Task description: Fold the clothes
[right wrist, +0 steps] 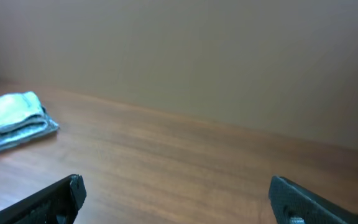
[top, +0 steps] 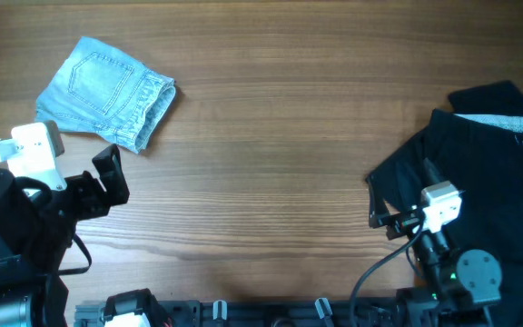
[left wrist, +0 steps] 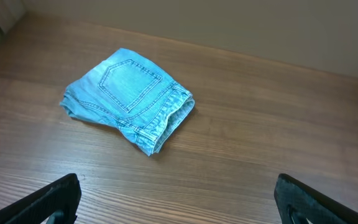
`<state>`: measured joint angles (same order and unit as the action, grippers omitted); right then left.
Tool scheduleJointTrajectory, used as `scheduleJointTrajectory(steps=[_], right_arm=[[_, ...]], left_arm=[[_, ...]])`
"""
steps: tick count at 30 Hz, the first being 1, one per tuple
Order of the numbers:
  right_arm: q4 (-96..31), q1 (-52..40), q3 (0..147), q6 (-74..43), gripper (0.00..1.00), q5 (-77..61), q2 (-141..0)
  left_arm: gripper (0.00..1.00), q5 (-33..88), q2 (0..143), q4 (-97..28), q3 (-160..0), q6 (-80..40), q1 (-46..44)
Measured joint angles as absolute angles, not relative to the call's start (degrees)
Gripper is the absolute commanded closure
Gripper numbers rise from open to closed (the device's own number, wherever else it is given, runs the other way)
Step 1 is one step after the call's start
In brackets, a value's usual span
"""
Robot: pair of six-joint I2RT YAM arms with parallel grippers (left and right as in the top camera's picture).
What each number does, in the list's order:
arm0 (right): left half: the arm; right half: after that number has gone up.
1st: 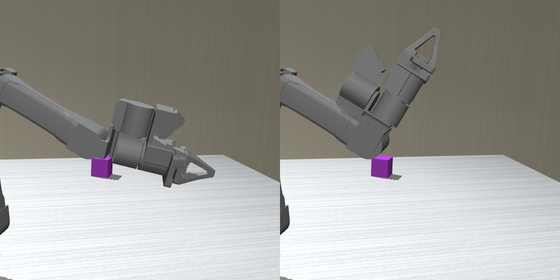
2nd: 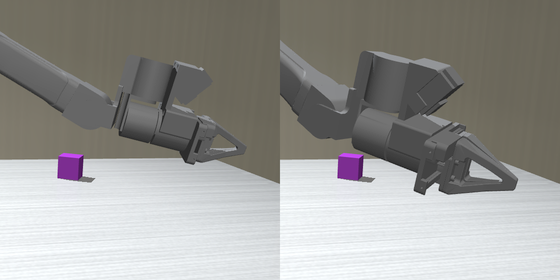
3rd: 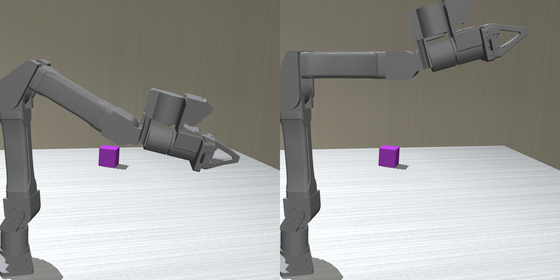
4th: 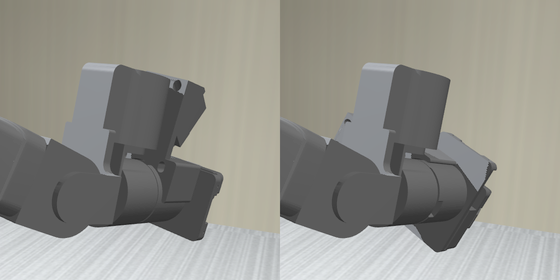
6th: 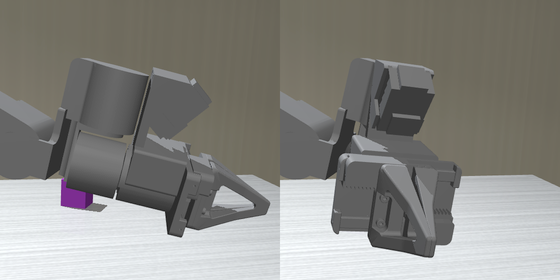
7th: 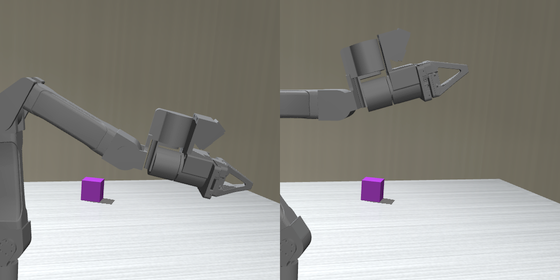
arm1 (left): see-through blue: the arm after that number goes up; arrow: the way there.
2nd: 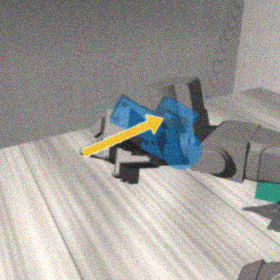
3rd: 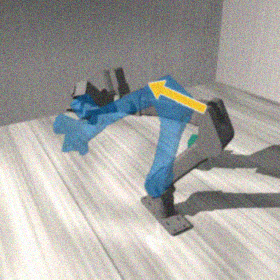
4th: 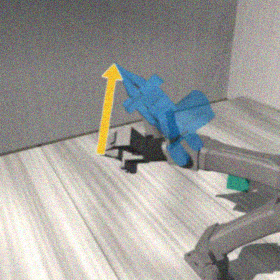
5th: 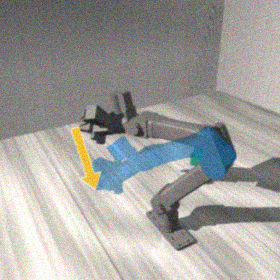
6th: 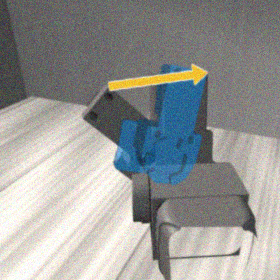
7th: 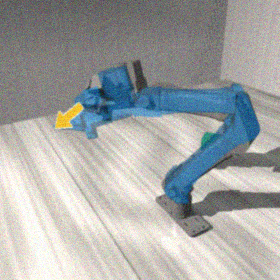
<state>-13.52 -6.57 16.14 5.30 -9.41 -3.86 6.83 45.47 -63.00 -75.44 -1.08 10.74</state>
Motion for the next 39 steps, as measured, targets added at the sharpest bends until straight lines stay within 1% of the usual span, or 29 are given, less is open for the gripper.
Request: scheduleJointTrajectory(steps=[4, 8, 15, 33, 37, 39], right_arm=[[-3.60, -6.52, 8.58, 5.48, 0.00, -9.41, -1.21], [3.55, -6.52, 2.39, 5.52, 0.00, -9.41, -1.08], [0.73, -6.52, 0.34, 5.69, 0.00, -9.41, -0.99], [0.71, -6.52, 0.34, 5.69, 0.00, -9.41, -0.99], [0.71, -6.52, 0.34, 5.69, 0.00, -9.41, -0.99], [0.71, -6.52, 0.34, 5.69, 0.00, -9.41, -0.99]], left_arm=[[0.00, 6.83, 45.47, -62.98, -75.44, -1.08, 10.74], [0.00, 6.83, 45.47, -63.00, -75.44, -1.08, 10.74], [0.00, 6.83, 45.47, -62.98, -75.46, -1.08, 10.74], [0.00, 6.81, 45.47, -62.98, -75.46, -1.08, 10.70], [0.00, 4.69, 44.77, -62.37, -75.44, -1.04, 9.19], [0.00, 3.86, 43.62, -60.05, -74.91, -0.93, 7.66]])
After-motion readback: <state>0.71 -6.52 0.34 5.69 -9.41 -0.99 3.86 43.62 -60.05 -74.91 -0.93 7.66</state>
